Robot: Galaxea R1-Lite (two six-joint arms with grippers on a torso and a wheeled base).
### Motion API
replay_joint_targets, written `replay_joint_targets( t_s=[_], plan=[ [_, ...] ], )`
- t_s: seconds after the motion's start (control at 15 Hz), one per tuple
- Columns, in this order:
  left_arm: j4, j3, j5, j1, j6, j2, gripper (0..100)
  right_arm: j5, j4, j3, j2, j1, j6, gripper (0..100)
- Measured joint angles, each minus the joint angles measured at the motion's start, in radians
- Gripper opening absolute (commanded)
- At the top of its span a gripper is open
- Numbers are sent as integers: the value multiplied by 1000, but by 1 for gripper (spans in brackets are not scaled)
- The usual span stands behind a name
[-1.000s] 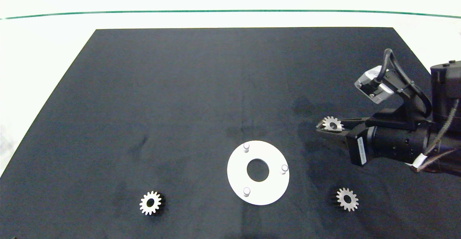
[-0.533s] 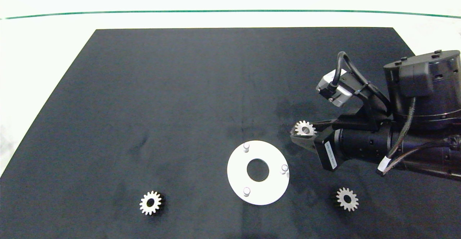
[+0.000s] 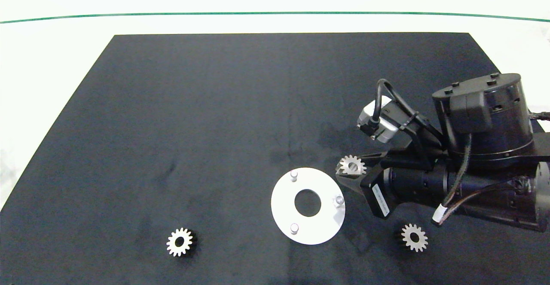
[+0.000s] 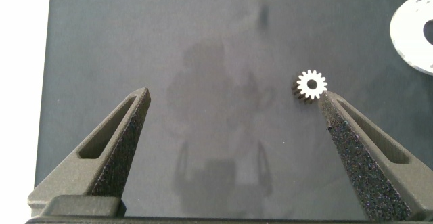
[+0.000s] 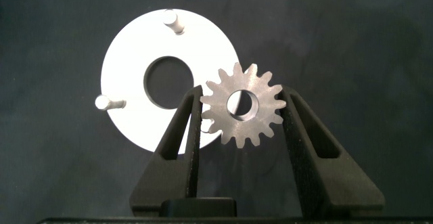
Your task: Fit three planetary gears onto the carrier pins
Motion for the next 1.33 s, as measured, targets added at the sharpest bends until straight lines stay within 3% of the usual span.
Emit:
replay_joint_targets(
  t_s=[0.33,0.73,1.33],
  plan=[
    [0,3,0,0,0,0,100,-3,-23,-17,46,19,-14,19],
    [0,3,1,0,0,-2,100,-32,-18,-118,138,57,-20,19],
    [0,4,1,0,0,-7,100,-46,-16,-199,235,80,-70,19]
  ],
)
